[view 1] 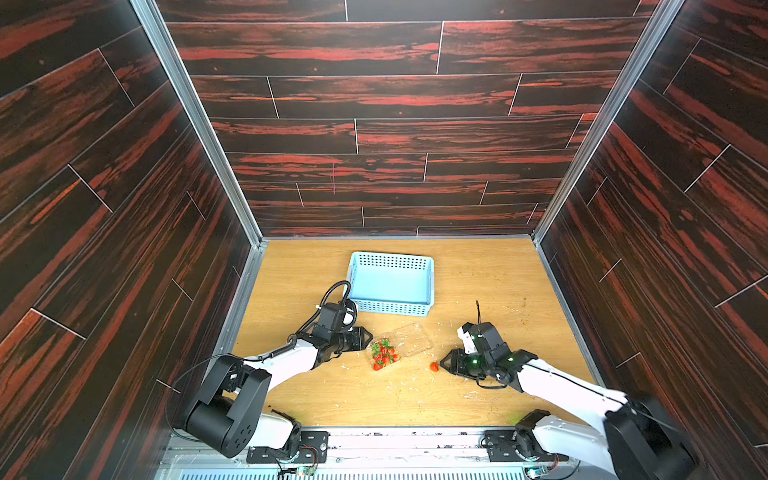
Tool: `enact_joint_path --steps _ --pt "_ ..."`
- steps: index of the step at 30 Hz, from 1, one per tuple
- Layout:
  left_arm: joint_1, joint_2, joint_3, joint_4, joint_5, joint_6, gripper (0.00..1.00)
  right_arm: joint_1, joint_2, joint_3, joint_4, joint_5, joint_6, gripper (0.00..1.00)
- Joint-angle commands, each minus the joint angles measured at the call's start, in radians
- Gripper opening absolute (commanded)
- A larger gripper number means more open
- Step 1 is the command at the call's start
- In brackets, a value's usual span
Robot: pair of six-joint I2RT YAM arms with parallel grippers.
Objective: Pack strawberries into containers
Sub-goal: Pick up the strawberry from the center of the board, then place the strawberry in the packing box.
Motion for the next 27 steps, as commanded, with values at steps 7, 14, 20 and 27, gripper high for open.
enact_joint_path --steps 7,14,20,27 --pt "-0.001 -0.047 -0.009 -0.04 -0.031 -0.006 0.39 -0.024 0.138 0.002 0.212 -0.088 0.028 0.41" --pt "0.0 -0.05 -0.007 -0.046 -0.035 -0.004 0.39 -0.024 0.088 0.026 0.148 -0.106 0.02 0.11" --pt "0.001 -0.055 -0.011 -0.044 -0.04 -0.006 0.39 -0.025 0.009 0.141 -0.023 -0.088 -0.04 0.0" --pt "0.0 -0.065 -0.019 -0.035 -0.034 -0.016 0.39 0.003 0.093 0.325 -0.079 -0.138 -0.124 0.0"
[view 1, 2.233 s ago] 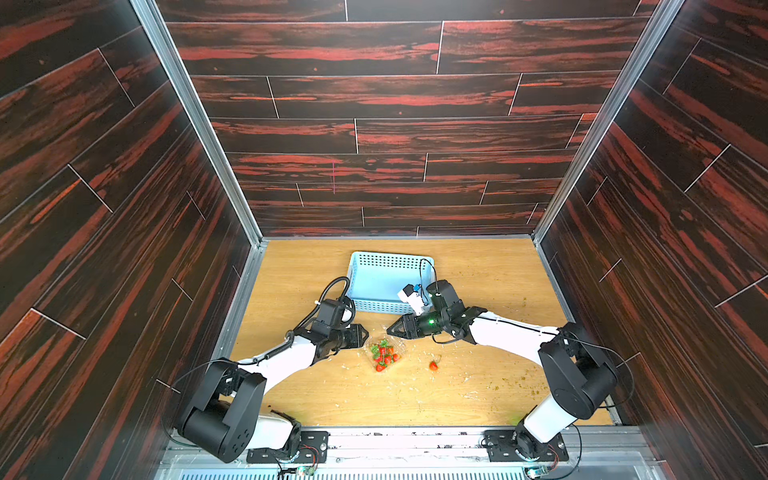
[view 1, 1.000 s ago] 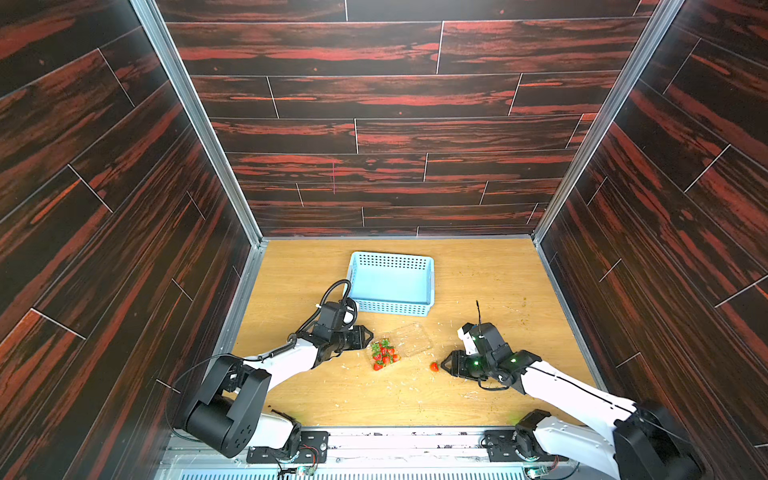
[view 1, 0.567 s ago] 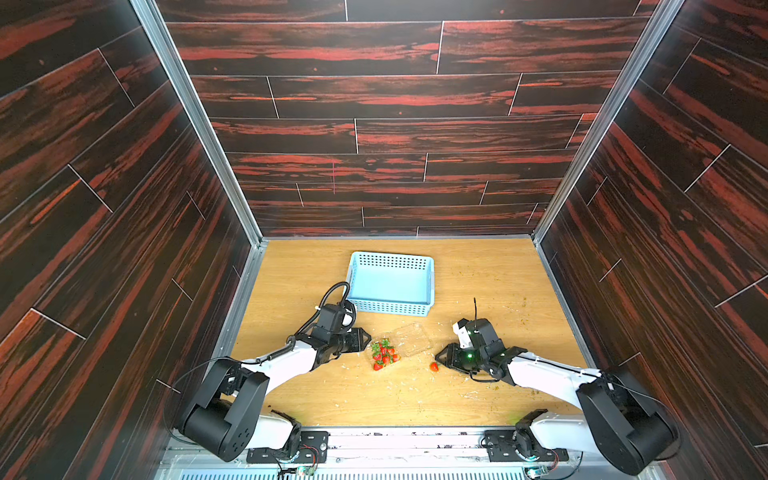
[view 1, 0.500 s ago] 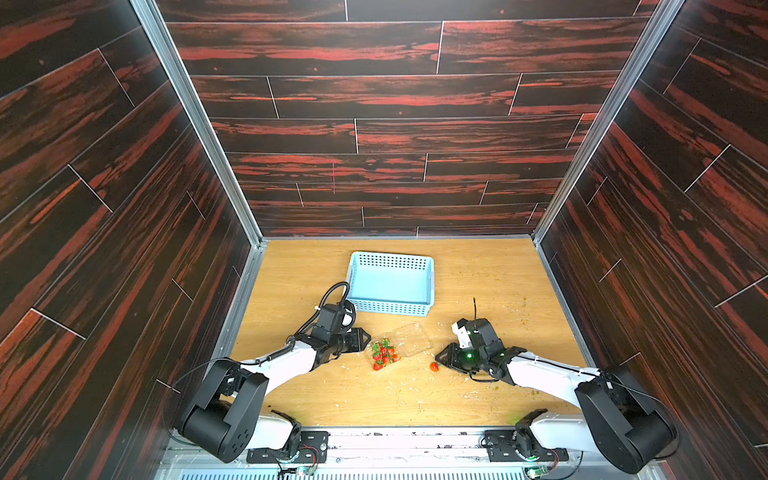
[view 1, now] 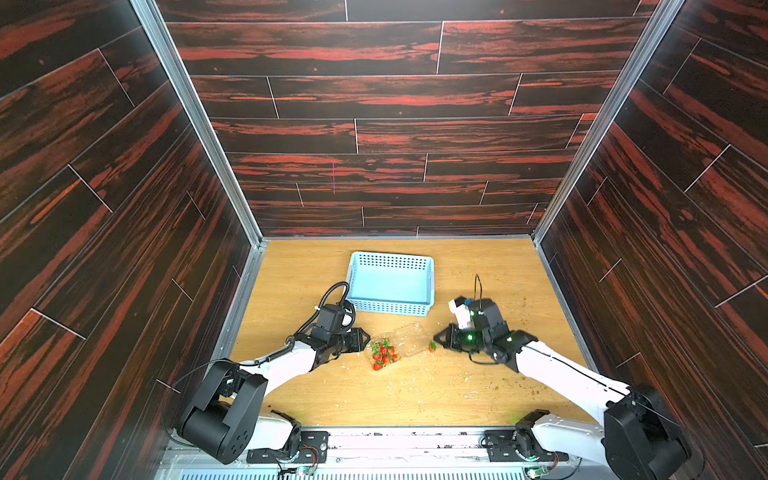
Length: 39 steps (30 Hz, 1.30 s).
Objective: Pack strawberries into containers
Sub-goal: Place the strawberry in the packing box, then close the packing box at the center of the board.
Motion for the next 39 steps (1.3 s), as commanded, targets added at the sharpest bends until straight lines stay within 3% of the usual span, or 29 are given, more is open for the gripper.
enact_joint_path --steps 1,15,27,32,36,39 --pt "0.0 -0.035 -0.014 -0.002 0.0 -0.015 0.39 0.026 0.089 0.088 -0.038 -0.042 -0.072 0.0" --pt "0.038 -0.13 -0.069 -0.009 -0.028 -0.07 0.39 0.202 0.506 0.377 0.116 -0.186 -0.1 0.0" --pt "0.097 -0.227 -0.12 -0.02 -0.081 -0.123 0.39 0.293 0.691 0.51 0.082 -0.191 -0.136 0.0" --pt "0.098 -0.228 -0.115 -0.024 -0.072 -0.12 0.39 0.306 0.673 0.524 0.044 -0.151 -0.158 0.28" --pt "0.098 -0.198 -0.111 -0.008 -0.032 -0.11 0.39 0.305 0.61 0.508 0.009 -0.109 -0.185 0.39" --pt "0.098 -0.186 -0.105 0.001 0.005 -0.102 0.39 0.285 0.543 0.471 0.003 -0.084 -0.188 0.41"
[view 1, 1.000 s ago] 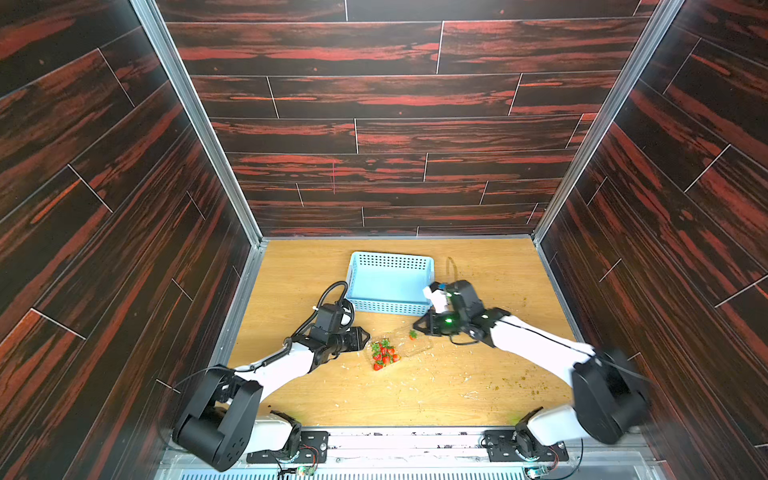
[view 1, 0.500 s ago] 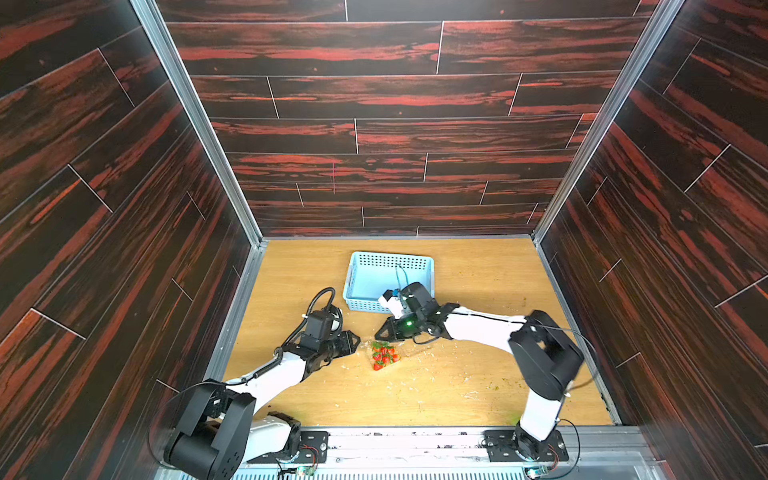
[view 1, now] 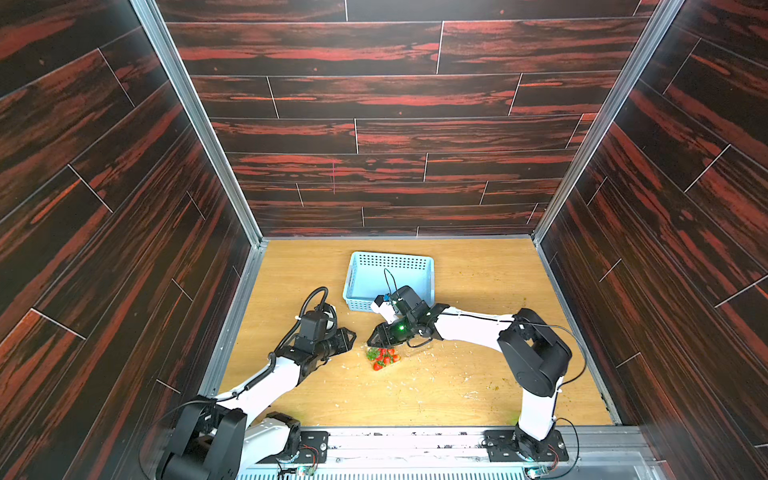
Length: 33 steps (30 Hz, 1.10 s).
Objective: Pack strawberries into containers
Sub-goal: Close the packing box at the center of the board.
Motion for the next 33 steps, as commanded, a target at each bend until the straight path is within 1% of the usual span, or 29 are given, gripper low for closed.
enact_joint_path --steps 1,3,7,11,17,24,29,33 --pt "0.006 0.013 0.012 0.003 0.053 0.006 0.39 -0.028 -0.126 -0.045 -0.034 0.044 -0.023 0.41" --pt "0.0 0.013 0.011 0.003 0.078 0.004 0.4 -0.081 -0.198 -0.11 -0.025 0.047 -0.014 0.42" --pt "-0.017 0.038 0.009 0.004 0.116 0.009 0.4 -0.222 -0.34 -0.29 -0.013 0.036 -0.006 0.43" --pt "-0.049 0.045 0.001 0.003 0.133 0.0 0.4 -0.311 -0.406 -0.413 -0.037 0.049 -0.024 0.44" --pt "-0.092 0.043 0.0 -0.003 0.12 -0.008 0.4 -0.365 -0.367 -0.496 0.026 0.043 -0.024 0.45" --pt "-0.107 0.089 -0.006 0.034 0.11 -0.016 0.4 -0.394 -0.326 -0.541 0.076 0.037 -0.018 0.45" --pt "-0.109 0.12 -0.008 0.062 0.106 -0.02 0.4 -0.397 -0.264 -0.533 0.118 0.016 -0.017 0.45" --pt "-0.109 0.131 -0.003 0.07 0.103 -0.022 0.4 -0.398 -0.229 -0.515 0.153 -0.025 -0.012 0.45"
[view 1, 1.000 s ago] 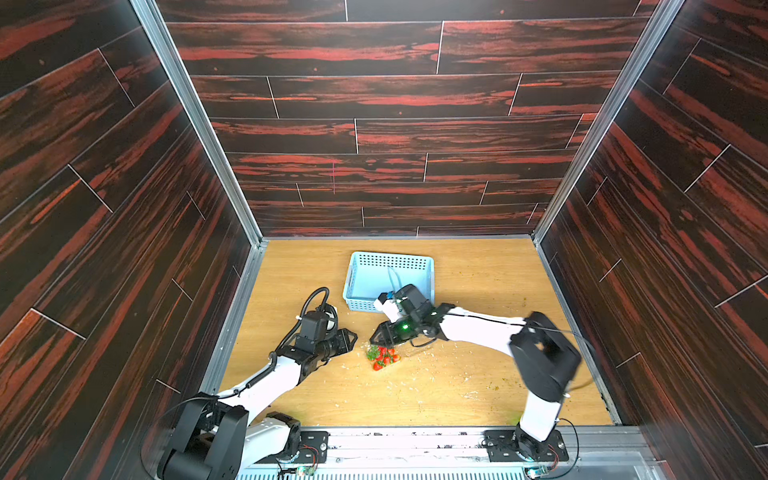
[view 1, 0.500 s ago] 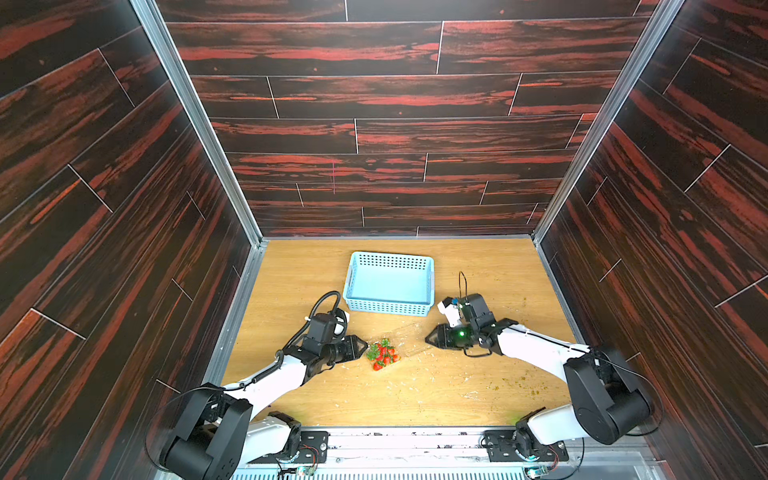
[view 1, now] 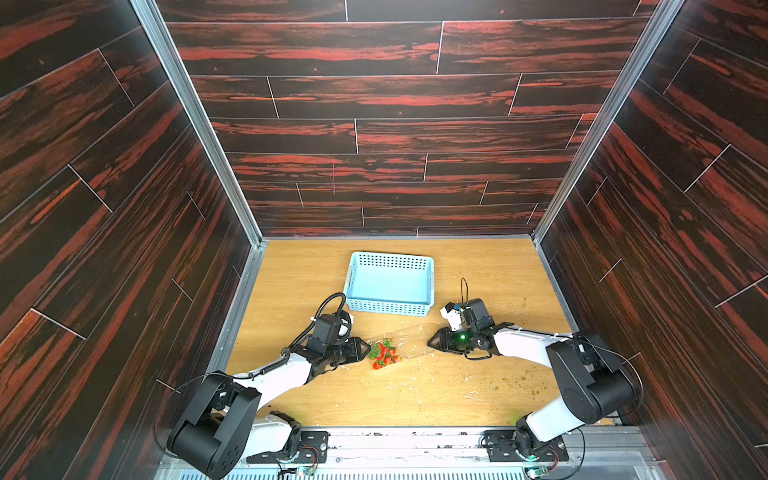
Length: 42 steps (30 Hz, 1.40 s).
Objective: Pack strawberries into containers
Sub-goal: Close the packing box at the center of the board.
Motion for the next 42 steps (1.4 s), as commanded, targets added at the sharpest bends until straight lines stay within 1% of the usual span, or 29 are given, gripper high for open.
enact_joint_path --steps 1,10,14,21,29,32,36,42 --pt "-0.003 0.011 0.0 0.018 -0.007 -0.01 0.4 -0.002 0.052 0.015 0.028 -0.04 0.004 0.45" --pt "-0.003 0.037 0.022 0.025 -0.002 -0.002 0.4 -0.004 0.035 0.006 0.075 -0.127 0.042 0.46" --pt "-0.003 0.051 0.029 0.034 0.0 0.0 0.4 -0.005 0.001 -0.001 0.086 -0.158 0.058 0.45" --pt "-0.003 0.056 0.031 0.036 -0.001 0.004 0.4 -0.005 -0.074 0.025 0.045 -0.202 0.052 0.43" --pt "-0.003 0.057 0.03 0.043 -0.001 0.003 0.4 -0.002 -0.094 0.02 0.108 -0.263 0.087 0.42" --pt "-0.004 0.061 0.028 0.048 0.0 0.002 0.4 0.008 -0.097 0.025 0.137 -0.296 0.097 0.42" --pt "-0.004 0.064 0.026 0.058 0.0 -0.002 0.4 0.039 -0.088 0.058 0.13 -0.33 0.094 0.42" --pt "-0.005 0.065 0.022 0.066 0.002 -0.005 0.4 0.089 -0.084 0.115 0.104 -0.326 0.087 0.42"
